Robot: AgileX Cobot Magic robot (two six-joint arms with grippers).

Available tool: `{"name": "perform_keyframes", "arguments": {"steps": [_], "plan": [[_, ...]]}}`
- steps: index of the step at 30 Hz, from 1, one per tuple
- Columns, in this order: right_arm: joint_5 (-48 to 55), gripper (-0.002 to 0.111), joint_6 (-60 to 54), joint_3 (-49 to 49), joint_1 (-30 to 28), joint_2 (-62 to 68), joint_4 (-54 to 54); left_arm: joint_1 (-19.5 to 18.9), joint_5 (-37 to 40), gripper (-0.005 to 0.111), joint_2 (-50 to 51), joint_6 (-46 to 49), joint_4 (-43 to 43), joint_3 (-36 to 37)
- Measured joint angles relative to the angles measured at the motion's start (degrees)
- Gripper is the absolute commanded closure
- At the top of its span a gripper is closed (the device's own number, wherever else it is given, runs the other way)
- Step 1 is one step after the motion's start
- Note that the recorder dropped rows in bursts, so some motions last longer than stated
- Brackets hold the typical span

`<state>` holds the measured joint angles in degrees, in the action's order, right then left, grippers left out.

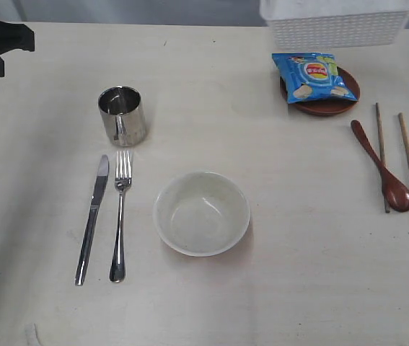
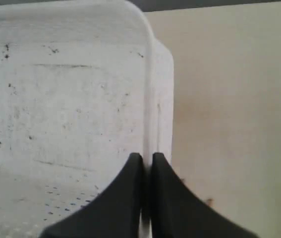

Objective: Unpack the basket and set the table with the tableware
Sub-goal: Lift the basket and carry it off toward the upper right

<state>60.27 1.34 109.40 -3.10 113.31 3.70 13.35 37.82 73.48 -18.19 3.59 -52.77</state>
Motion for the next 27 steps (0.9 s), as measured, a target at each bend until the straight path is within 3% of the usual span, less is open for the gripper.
{"name": "perform_keyframes", "arguments": {"steps": [5,7,27], "plan": [[-1.0,0.109,-0.3,0.0,-14.7,0.0,-0.1,0.0,-0.6,0.107,0.0,0.1,-0.2,0.0],[-1.1,0.109,-1.3,0.0,-17.5,0.0,-0.1,0.0,-0.6,0.107,0.0,0.1,-0.7,0.0],[0.1,0.109,-3.4,0.0,-15.2,3.6,-6.2,0.0,-0.8,0.107,0.0,1.4,-2.6,0.0]]}}
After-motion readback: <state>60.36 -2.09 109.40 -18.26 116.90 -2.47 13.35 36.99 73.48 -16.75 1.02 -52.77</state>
